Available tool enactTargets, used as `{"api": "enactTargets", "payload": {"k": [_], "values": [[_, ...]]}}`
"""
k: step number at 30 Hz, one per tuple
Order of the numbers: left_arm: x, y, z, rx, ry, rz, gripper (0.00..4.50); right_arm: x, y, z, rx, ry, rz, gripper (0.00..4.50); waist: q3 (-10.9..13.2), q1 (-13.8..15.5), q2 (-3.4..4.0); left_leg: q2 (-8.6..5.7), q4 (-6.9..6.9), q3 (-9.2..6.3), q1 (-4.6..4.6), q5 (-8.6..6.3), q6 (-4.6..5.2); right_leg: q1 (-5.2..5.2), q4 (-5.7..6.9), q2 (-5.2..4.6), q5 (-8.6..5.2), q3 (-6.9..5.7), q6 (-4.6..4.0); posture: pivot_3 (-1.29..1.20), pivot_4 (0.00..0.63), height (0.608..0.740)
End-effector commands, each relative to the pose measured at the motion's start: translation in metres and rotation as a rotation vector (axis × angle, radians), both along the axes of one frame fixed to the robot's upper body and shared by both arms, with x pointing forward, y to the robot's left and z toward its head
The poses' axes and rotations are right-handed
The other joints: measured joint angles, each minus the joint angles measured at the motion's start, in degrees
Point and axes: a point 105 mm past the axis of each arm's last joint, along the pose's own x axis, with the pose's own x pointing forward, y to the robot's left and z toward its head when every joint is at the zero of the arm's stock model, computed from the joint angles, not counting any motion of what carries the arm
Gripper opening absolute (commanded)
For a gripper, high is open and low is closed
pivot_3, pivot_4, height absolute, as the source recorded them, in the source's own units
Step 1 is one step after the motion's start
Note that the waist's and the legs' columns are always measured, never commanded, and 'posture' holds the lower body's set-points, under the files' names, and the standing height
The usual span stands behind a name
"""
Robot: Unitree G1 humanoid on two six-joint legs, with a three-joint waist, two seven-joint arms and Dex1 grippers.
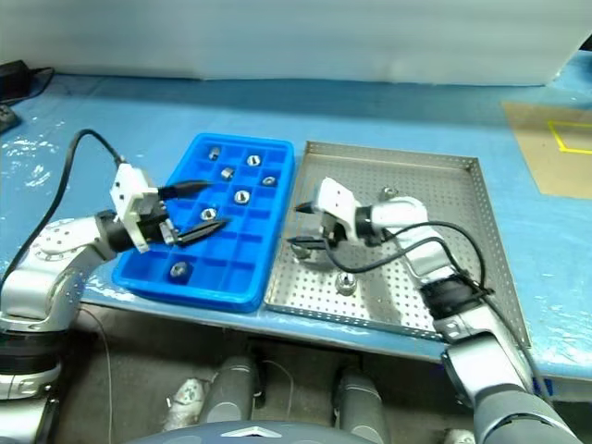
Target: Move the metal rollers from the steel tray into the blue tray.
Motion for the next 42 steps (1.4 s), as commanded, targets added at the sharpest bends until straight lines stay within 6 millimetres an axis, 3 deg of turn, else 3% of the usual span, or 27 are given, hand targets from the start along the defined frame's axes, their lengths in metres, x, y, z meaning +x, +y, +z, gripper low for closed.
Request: {"api": "enactTargets", "payload": {"k": [1,10,14,23,26,31,37,42], "values": [[-0.005,-0.017,-0.003,0.009,0.011,-0.077,4.47,-0.006,-0.002,0.01,0.027,-0.024,0.002,3.34,0.0,-0.5,0.0,0.04,0.0,0.01,0.01,0.0,0.0,-0.04,0.01,0.05,0.0,0.03,0.0,0.08,0.15,0.74],[-0.001,-0.017,-0.014,0.026,0.048,-0.093,4.47,-0.001,0.02,-0.006,0.05,-0.015,-0.028,3.34,0.0,-1.7,0.0,0.08,-0.01,0.01,0.09,0.04,-0.06,0.0,0.07,0.09,0.0,0.03,-0.04,0.06,0.15,0.74],[0.001,-0.014,-0.017,0.034,0.054,-0.082,4.47,0.007,0.015,-0.037,-0.036,0.016,-0.048,3.34,0.0,-1.6,0.0,0.06,0.04,0.01,0.08,0.03,-0.04,0.06,0.04,0.07,0.0,0.02,-0.04,0.06,0.15,0.74],[0.003,-0.013,-0.016,0.028,0.051,-0.067,4.47,0.023,0.016,-0.052,-0.014,0.031,-0.125,3.34,0.0,-1.8,0.0,0.09,0.07,0.02,0.1,0.03,-0.05,0.05,0.09,0.08,0.0,0.02,-0.05,0.07,0.15,0.74],[0.003,-0.011,-0.017,0.027,0.053,-0.06,4.47,0.026,0.015,-0.051,-0.001,0.029,-0.137,3.34,0.0,-1.8,0.0,0.08,0.09,0.03,0.1,0.03,-0.04,0.07,0.1,0.07,0.0,0.02,-0.05,0.07,0.15,0.74],[0.007,-0.003,-0.017,0.028,0.046,-0.021,4.5,0.027,0.013,-0.051,-0.004,0.025,-0.134,1.86,0.0,-1.7,0.0,0.08,0.13,0.03,0.1,0.03,-0.04,0.09,0.11,0.07,0.01,0.01,-0.05,0.07,0.15,0.74],[0.008,0.016,-0.011,0.034,0.038,0.041,4.5,0.03,0.015,-0.04,0.018,-0.01,-0.139,1.81,0.0,-1.7,0.0,0.09,0.13,0.02,0.11,0.02,-0.04,0.09,0.14,0.08,0.01,0.01,-0.05,0.08,0.15,0.74],[0.011,0.057,0.0,0.064,0.008,0.177,4.5,0.032,0.022,-0.005,0.081,-0.076,-0.098,1.81,0.0,-1.9,0.0,0.09,0.12,0.02,0.09,0.02,-0.04,0.05,0.14,0.08,0.0,0.01,-0.05,0.1,0.15,0.74]]}}
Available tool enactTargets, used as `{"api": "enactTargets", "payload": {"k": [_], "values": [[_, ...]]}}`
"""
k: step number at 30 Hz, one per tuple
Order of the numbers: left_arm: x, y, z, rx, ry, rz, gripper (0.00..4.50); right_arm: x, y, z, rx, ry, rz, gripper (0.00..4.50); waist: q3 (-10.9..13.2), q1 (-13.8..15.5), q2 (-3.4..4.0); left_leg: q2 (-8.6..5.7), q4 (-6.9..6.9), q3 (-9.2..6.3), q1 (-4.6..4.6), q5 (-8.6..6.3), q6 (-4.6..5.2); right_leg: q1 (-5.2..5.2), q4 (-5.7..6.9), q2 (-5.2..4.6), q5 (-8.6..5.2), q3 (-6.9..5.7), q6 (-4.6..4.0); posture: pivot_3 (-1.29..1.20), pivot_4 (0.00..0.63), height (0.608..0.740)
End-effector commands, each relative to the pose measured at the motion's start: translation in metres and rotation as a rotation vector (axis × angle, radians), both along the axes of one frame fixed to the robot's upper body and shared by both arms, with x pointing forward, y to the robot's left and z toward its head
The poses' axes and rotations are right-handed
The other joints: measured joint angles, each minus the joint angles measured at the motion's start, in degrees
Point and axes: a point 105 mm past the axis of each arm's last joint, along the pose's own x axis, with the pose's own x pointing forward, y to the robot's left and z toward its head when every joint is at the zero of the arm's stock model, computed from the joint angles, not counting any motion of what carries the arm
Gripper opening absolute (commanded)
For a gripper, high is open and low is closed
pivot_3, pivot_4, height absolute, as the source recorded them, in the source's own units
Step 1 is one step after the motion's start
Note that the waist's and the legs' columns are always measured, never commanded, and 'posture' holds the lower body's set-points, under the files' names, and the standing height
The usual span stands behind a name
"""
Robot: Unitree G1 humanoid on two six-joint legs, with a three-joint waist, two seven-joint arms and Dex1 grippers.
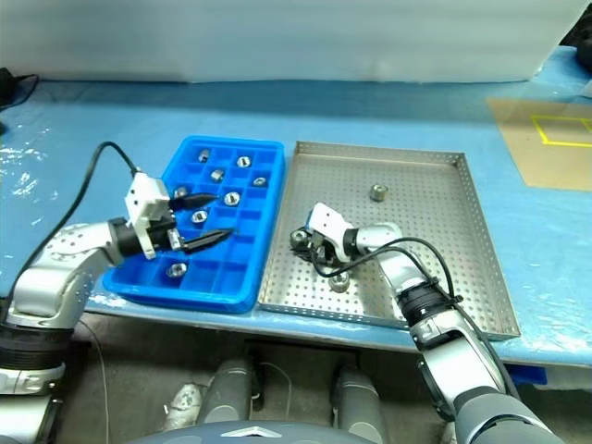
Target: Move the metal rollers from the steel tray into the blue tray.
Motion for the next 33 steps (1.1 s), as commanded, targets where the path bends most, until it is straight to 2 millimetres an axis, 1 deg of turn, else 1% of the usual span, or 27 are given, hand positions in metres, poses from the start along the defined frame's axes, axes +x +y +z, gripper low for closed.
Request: {"api": "enactTargets", "payload": {"k": [1,2,3,5,7,10,13,15,17,22,25,27,29,32,33], "values": [[0.002,0.036,0.019,0.023,-0.069,0.12,4.5,0.006,0.011,0.055,0.094,-0.137,0.048,1.81,0.0,-0.1,0.0,0.02,-0.01,-0.01,0.0,0.0,0.0,-0.02,0.0,0.01,0.0,0.0,0.0,0.11,0.15,0.74],[0.002,0.042,0.021,0.03,-0.074,0.14,4.5,0.006,0.014,0.061,0.097,-0.152,0.06,1.81,0.0,0.0,0.0,0.02,-0.02,-0.01,0.0,0.0,0.0,-0.02,0.0,0.01,0.0,0.0,0.0,0.11,0.15,0.74],[0.0,0.052,0.023,0.054,-0.08,0.171,4.5,0.006,0.021,0.072,0.111,-0.182,0.086,1.81,0.0,0.0,0.0,0.02,-0.02,-0.02,-0.01,0.0,0.0,-0.04,0.0,0.01,0.0,0.0,0.0,0.14,0.15,0.74],[-0.005,0.067,0.026,0.085,-0.089,0.218,4.5,0.003,0.042,0.09,0.146,-0.226,0.153,1.81,0.0,-0.1,-0.02,0.02,-0.02,-0.05,-0.02,0.0,0.0,-0.05,0.0,0.01,0.0,0.0,0.0,0.16,0.15,0.74],[-0.009,0.076,0.03,0.094,-0.097,0.249,4.5,0.0,0.061,0.099,0.17,-0.24,0.211,1.81,0.0,0.1,-0.03,0.04,-0.08,-0.07,-0.01,-0.03,0.04,-0.07,-0.01,0.01,-0.02,-0.01,-0.03,0.19,0.15,0.74],[-0.016,0.082,0.032,0.091,-0.101,0.273,4.5,-0.005,0.089,0.101,0.194,-0.226,0.284,1.81,0.0,0.5,-0.05,0.04,-0.24,-0.07,-0.01,-0.07,0.1,-0.1,-0.04,0.01,-0.07,-0.06,-0.12,0.22,0.15,0.74],[-0.025,0.083,0.029,0.092,-0.088,0.284,4.5,-0.01,0.118,0.102,0.221,-0.199,0.339,1.81,0.0,0.9,-0.09,0.04,-0.3,-0.1,-0.06,-0.08,0.11,-0.1,-0.16,0.0,-0.08,-0.11,-0.14,0.26,0.15,0.74],[-0.031,0.081,0.027,0.091,-0.08,0.285,4.5,-0.016,0.134,0.098,0.23,-0.171,0.381,1.81,0.0,1.2,-0.11,0.05,-0.29,-0.1,-0.17,-0.08,0.11,-0.17,-0.19,-0.01,-0.08,-0.15,-0.14,0.3,0.15,0.74],[-0.036,0.077,0.025,0.09,-0.072,0.281,4.5,-0.022,0.145,0.089,0.225,-0.135,0.42,1.81,0.0,1.8,-0.12,0.07,-0.3,-0.13,-0.23,-0.09,0.12,-0.22,-0.19,-0.01,-0.08,-0.18,-0.14,0.3,0.15,0.74],[-0.045,0.058,0.016,0.068,-0.042,0.249,4.5,-0.036,0.158,0.059,0.183,-0.046,0.482,1.81,0.0,2.4,-0.12,0.07,-0.33,-0.22,-0.23,-0.08,0.09,-0.21,-0.19,-0.01,-0.09,-0.21,-0.15,0.34,0.15,0.74],[-0.047,0.053,0.014,0.059,-0.033,0.248,4.5,-0.038,0.16,0.051,0.167,-0.026,0.49,1.81,0.0,2.7,-0.11,0.08,-0.34,-0.25,-0.21,-0.06,0.05,-0.21,-0.13,-0.01,-0.09,-0.21,-0.15,0.35,0.15,0.74],[-0.048,0.051,0.013,0.057,-0.029,0.246,4.5,-0.037,0.16,0.045,0.151,-0.023,0.482,1.81,0.0,2.9,-0.12,0.09,-0.34,-0.25,-0.18,-0.04,0.02,-0.22,-0.09,-0.01,-0.09,-0.21,-0.15,0.35,0.15,0.74],[-0.049,0.049,0.013,0.055,-0.026,0.245,4.5,-0.032,0.159,0.038,0.134,-0.019,0.444,1.81,0.0,3.1,-0.11,0.09,-0.37,-0.26,-0.16,-0.03,0.0,-0.23,-0.08,-0.01,-0.09,-0.2,-0.15,0.35,0.15,0.74],[-0.048,0.047,0.013,0.053,-0.027,0.24,4.5,-0.023,0.157,0.037,0.142,-0.031,0.394,1.81,0.0,3.1,-0.12,0.08,-0.41,-0.25,-0.08,-0.02,-0.02,-0.2,-0.09,0.0,-0.09,-0.17,-0.15,0.35,0.15,0.74],[-0.048,0.046,0.013,0.052,-0.028,0.238,4.5,-0.022,0.156,0.038,0.15,-0.031,0.389,2.16,0.0,3.2,-0.12,0.08,-0.43,-0.25,-0.06,0.0,-0.04,-0.18,-0.09,0.0,-0.09,-0.17,-0.15,0.34,0.15,0.74]]}}
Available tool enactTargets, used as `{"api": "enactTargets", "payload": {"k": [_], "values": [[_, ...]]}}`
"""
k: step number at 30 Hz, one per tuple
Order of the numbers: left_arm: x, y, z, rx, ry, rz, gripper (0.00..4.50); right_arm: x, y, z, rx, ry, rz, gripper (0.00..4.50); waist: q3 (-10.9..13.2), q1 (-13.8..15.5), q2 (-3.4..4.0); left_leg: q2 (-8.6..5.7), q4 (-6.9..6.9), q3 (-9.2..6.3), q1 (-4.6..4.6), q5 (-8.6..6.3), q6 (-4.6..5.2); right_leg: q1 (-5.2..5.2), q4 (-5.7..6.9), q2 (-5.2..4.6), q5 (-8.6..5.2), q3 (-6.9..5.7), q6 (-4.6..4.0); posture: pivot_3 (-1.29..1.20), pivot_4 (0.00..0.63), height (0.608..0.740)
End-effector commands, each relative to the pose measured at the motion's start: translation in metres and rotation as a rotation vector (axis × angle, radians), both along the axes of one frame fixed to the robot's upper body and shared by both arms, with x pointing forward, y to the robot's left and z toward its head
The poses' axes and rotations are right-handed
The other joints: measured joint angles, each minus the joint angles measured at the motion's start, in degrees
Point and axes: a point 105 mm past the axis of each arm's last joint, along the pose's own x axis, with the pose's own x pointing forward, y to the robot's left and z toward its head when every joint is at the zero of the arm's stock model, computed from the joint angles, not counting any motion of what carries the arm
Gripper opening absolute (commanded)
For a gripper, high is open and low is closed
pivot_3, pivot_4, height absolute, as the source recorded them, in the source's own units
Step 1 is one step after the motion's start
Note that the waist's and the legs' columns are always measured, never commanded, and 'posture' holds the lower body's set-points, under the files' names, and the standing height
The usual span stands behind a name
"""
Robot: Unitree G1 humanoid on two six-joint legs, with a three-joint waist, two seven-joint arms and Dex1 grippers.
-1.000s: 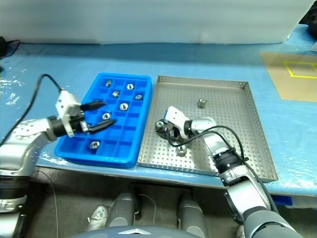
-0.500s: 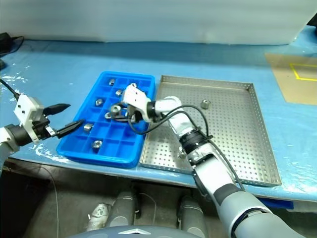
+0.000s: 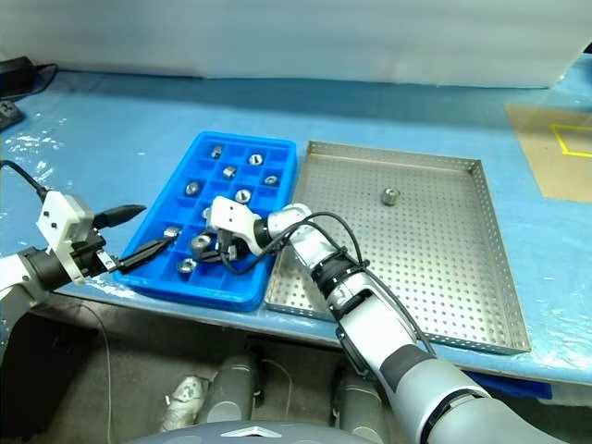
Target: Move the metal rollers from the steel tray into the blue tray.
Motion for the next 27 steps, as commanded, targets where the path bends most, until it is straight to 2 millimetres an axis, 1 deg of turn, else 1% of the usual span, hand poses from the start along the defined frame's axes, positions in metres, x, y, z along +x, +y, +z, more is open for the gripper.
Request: {"api": "enactTargets", "payload": {"k": [1,2,5,7,11,13,14,15,16,17,19,20,22,24,25,27], "values": [[-0.001,-0.009,0.008,-0.003,-0.032,-0.03,4.5,0.004,0.001,0.008,0.041,-0.009,-0.011,2.54,0.0,0.1,0.0,0.0,-0.01,0.0,0.01,0.0,0.0,0.01,0.0,0.0,0.0,0.0,0.0,0.33,0.15,0.74],[0.0,-0.009,0.008,-0.004,-0.032,-0.033,4.5,0.003,0.001,0.01,0.05,-0.002,-0.006,2.73,0.0,0.2,0.0,0.0,-0.01,0.0,0.02,0.0,0.0,0.03,0.0,0.0,0.0,0.0,0.0,0.33,0.15,0.74],[0.003,-0.013,0.008,-0.008,-0.031,-0.053,4.5,0.013,0.0,0.017,0.073,-0.02,-0.079,3.74,0.0,0.2,0.0,-0.01,-0.01,0.0,0.02,0.0,-0.01,0.04,0.0,0.0,0.0,0.0,0.0,0.32,0.15,0.74],[0.007,-0.017,0.008,-0.011,-0.033,-0.068,4.5,0.016,-0.006,0.023,0.093,-0.029,-0.079,3.74,0.0,0.2,0.0,-0.01,-0.01,0.01,0.02,0.03,-0.05,0.03,0.01,0.0,0.0,-0.01,0.0,0.28,0.15,0.74],[0.014,-0.024,0.012,-0.023,-0.041,-0.108,4.5,0.026,-0.028,0.048,0.154,-0.058,-0.119,3.74,0.0,0.1,0.0,-0.02,0.01,0.02,-0.02,0.07,-0.11,0.02,0.01,0.0,0.0,0.0,0.01,0.25,0.15,0.74],[0.018,-0.029,0.011,-0.028,-0.037,-0.135,4.5,0.028,-0.051,0.064,0.178,-0.089,-0.141,3.74,0.0,0.2,0.0,-0.03,0.02,0.04,-0.03,0.13,-0.2,0.01,0.01,0.0,0.01,0.0,0.01,0.23,0.15,0.74],[0.019,-0.031,0.01,-0.028,-0.036,-0.144,4.5,0.028,-0.058,0.068,0.182,-0.096,-0.149,3.74,0.0,0.2,-0.02,-0.05,0.02,0.04,-0.04,0.13,-0.21,0.04,-0.02,0.0,0.01,-0.01,0.02,0.2,0.15,0.74],[0.021,-0.035,0.009,-0.036,-0.032,-0.163,4.5,0.027,-0.075,0.072,0.177,-0.102,-0.165,3.74,0.0,0.1,-0.02,-0.05,0.02,0.04,-0.03,0.14,-0.21,0.04,-0.02,0.0,0.02,0.0,0.03,0.16,0.15,0.74],[0.023,-0.04,0.007,-0.042,-0.028,-0.18,4.5,0.025,-0.091,0.072,0.156,-0.108,-0.178,3.74,0.0,0.2,-0.02,-0.05,0.04,0.07,-0.03,0.14,-0.21,0.05,-0.03,0.01,0.02,0.0,0.04,0.16,0.15,0.74],[0.026,-0.046,0.004,-0.054,-0.02,-0.206,4.5,0.019,-0.115,0.068,0.114,-0.1,-0.197,3.74,0.0,0.3,-0.04,-0.08,0.04,0.08,-0.04,0.14,-0.21,0.08,-0.07,0.01,0.03,-0.01,0.06,0.13,0.15,0.74],[0.03,-0.055,0.0,-0.069,-0.009,-0.244,4.5,0.003,-0.147,0.062,0.046,-0.061,-0.217,3.74,0.0,0.6,-0.06,-0.15,0.06,0.16,-0.02,0.11,-0.18,0.21,-0.14,0.0,0.07,-0.01,0.15,0.11,0.15,0.74],[0.032,-0.059,-0.002,-0.073,-0.005,-0.261,4.5,-0.006,-0.16,0.059,0.019,-0.036,-0.23,3.74,0.0,0.3,-0.06,-0.17,0.08,0.16,-0.03,0.09,-0.15,0.25,-0.18,0.0,0.15,0.0,0.29,0.08,0.15,0.74],[0.036,-0.065,-0.005,-0.082,0.003,-0.289,4.5,-0.022,-0.18,0.052,-0.047,-0.008,-0.26,3.74,0.0,-0.1,-0.04,-0.15,0.07,0.16,-0.01,0.09,-0.15,0.23,-0.18,0.01,0.19,0.02,0.35,0.04,0.15,0.74],[0.04,-0.07,-0.009,-0.086,0.011,-0.316,4.5,-0.037,-0.196,0.045,-0.108,0.012,-0.286,3.74,0.0,-1.3,-0.02,-0.05,-0.01,0.16,0.12,0.13,-0.2,0.17,-0.16,0.14,0.18,0.12,0.34,0.0,0.15,0.74],[0.042,-0.074,-0.01,-0.088,0.016,-0.334,4.5,-0.044,-0.201,0.043,-0.113,0.04,-0.302,3.74,-0.1,-1.6,-0.01,-0.02,-0.03,0.16,0.16,0.16,-0.26,0.17,-0.16,0.23,0.17,0.15,0.31,-0.01,0.15,0.74],[0.046,-0.078,-0.012,-0.09,0.019,-0.359,4.5,-0.052,-0.205,0.041,-0.109,0.082,-0.33,3.74,-0.1,-2.6,0.01,0.01,-0.06,0.16,0.29,0.22,-0.35,0.18,-0.14,0.44,0.06,0.25,0.11,-0.04,0.15,0.74]]}}
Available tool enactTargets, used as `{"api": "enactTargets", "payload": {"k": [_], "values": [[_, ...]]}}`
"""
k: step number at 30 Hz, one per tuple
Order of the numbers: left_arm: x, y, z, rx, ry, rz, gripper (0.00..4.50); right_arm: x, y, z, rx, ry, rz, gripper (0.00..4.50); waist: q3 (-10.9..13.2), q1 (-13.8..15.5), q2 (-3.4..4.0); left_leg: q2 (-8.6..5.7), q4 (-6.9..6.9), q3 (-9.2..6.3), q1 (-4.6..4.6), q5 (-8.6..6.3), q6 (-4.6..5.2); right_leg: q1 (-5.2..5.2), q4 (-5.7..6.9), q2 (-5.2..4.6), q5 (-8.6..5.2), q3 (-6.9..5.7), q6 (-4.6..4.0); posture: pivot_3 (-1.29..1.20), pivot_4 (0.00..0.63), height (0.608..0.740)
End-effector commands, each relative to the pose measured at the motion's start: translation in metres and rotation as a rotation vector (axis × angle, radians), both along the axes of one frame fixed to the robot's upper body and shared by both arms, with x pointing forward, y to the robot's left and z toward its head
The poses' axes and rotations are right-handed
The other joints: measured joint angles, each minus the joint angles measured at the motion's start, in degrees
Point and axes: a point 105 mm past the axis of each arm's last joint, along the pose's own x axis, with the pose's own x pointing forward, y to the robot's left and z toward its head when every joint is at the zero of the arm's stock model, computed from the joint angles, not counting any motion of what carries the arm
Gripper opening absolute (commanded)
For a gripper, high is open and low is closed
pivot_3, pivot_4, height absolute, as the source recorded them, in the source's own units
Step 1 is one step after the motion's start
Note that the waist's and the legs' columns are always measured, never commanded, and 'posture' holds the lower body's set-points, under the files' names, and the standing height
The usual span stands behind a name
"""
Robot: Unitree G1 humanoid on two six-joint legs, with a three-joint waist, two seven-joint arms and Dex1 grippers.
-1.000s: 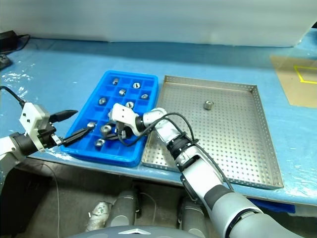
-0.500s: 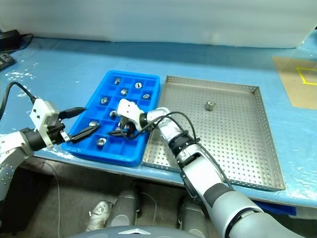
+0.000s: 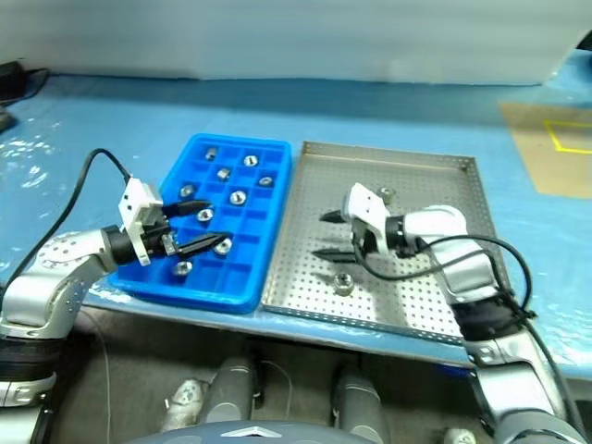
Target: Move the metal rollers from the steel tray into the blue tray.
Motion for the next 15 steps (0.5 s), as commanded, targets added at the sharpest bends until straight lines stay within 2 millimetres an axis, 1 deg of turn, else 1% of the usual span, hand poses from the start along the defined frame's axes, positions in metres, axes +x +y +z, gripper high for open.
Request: {"api": "enactTargets", "payload": {"k": [1,4,6,8,10,15], "values": [[0.005,-0.008,0.001,0.007,-0.029,-0.05,4.5,-0.012,0.001,0.009,0.033,-0.004,-0.018,3.74,0.0,-1.1,0.02,0.03,-0.01,0.01,0.02,0.02,-0.03,0.0,0.01,0.06,0.01,0.0,-0.04,-0.04,0.15,0.74],[0.008,-0.016,0.0,0.001,-0.031,-0.081,4.5,-0.008,-0.001,-0.006,-0.004,-0.016,-0.07,3.74,0.0,-1.6,0.02,0.1,0.02,0.02,0.1,-0.01,0.02,0.01,0.01,0.21,0.1,0.09,-0.22,-0.07,0.15,0.74],[0.009,-0.02,-0.001,0.001,-0.029,-0.098,4.5,-0.006,0.001,-0.012,0.001,-0.005,-0.088,3.74,0.0,-1.8,0.03,0.11,0.05,0.05,0.11,0.0,0.02,0.01,0.03,0.22,0.13,0.1,-0.27,-0.07,0.15,0.74],[0.009,-0.021,-0.002,0.002,-0.024,-0.108,4.5,-0.006,0.003,-0.015,0.016,0.011,-0.097,3.74,0.0,-2.0,0.03,0.11,0.06,0.08,0.1,0.0,0.02,0.01,0.04,0.23,0.15,0.1,-0.29,-0.09,0.15,0.74],[0.009,-0.02,-0.004,0.006,-0.021,-0.112,4.5,-0.009,0.005,-0.022,0.01,0.03,-0.097,3.74,0.0,-2.2,0.03,0.11,0.06,0.08,0.09,-0.01,0.03,0.01,0.03,0.23,0.15,0.1,-0.3,-0.09,0.15,0.74],[0.01,-0.02,-0.006,0.016,-0.018,-0.117,4.5,-0.014,0.002,-0.046,-0.004,0.115,-0.111,3.74,0.0,-2.4,0.03,0.1,0.06,0.08,0.04,-0.03,0.07,0.02,-0.03,0.23,0.14,0.09,-0.31,-0.08,0.15,0.74]]}}
